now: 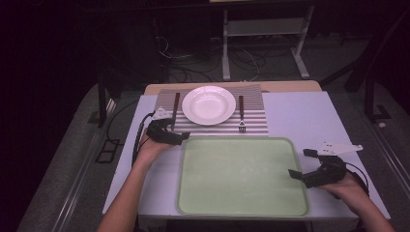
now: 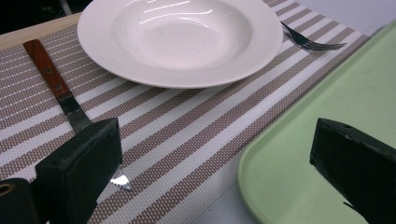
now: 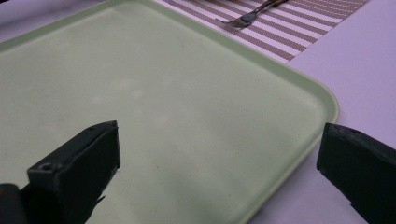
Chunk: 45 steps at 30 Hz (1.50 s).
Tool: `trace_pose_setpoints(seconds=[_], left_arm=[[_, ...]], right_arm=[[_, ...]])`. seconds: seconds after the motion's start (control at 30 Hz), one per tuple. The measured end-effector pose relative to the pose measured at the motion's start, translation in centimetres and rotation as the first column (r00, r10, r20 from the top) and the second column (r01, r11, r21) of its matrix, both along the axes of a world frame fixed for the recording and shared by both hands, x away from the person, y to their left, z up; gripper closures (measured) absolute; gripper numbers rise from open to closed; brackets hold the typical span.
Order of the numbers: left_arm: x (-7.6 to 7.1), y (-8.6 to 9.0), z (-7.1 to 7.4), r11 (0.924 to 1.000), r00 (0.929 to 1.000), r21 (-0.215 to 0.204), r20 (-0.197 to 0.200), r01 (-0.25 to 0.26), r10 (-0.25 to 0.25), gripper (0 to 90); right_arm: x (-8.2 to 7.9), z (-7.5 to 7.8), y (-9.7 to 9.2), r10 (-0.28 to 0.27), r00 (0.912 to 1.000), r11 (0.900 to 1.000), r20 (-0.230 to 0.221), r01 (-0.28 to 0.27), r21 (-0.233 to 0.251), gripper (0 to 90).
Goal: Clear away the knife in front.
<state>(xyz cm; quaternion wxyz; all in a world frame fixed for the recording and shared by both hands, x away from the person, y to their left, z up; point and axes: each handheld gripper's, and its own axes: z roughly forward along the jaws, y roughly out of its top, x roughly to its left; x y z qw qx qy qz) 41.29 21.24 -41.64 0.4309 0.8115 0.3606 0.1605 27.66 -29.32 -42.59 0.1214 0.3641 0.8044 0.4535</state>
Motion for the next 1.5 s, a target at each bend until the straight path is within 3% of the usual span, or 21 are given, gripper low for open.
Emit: trace_pose_setpoints(seconds=[0.47, 0.77, 1.23, 1.5], left_arm=[[1.2, -0.3, -0.2, 0.9998, 0.9998, -0.001, -0.001, -0.018, 0.018, 6.8], [2.1, -0.3, 0.1, 0.9998, 0.9997, -0.011, 0.013, -0.018, 0.018, 11.4], [3.9, -0.4, 0.6, 0.9989, 0.9985, -0.016, 0.032, -0.044, 0.044, 16.6], [5.1, 0.3, 0.4, 0.9983, 0.9981, -0.022, 0.027, -0.054, 0.055, 27.2]], right_arm=[[0.5, -0.4, 0.2, 0.007, 1.0, 0.9999, 0.0, -0.007, -0.012, 0.0], [1.1, -0.5, 0.5, 0.013, 0.9999, 0.9999, -0.006, -0.013, 0.009, 0.0], [0.9, -0.6, 0.5, 0.016, 0.9997, 0.9997, -0.017, -0.016, -0.019, 0.0], [1.0, -0.6, 0.4, 0.015, 0.9996, 0.9995, -0.024, -0.016, -0.025, 0.0]])
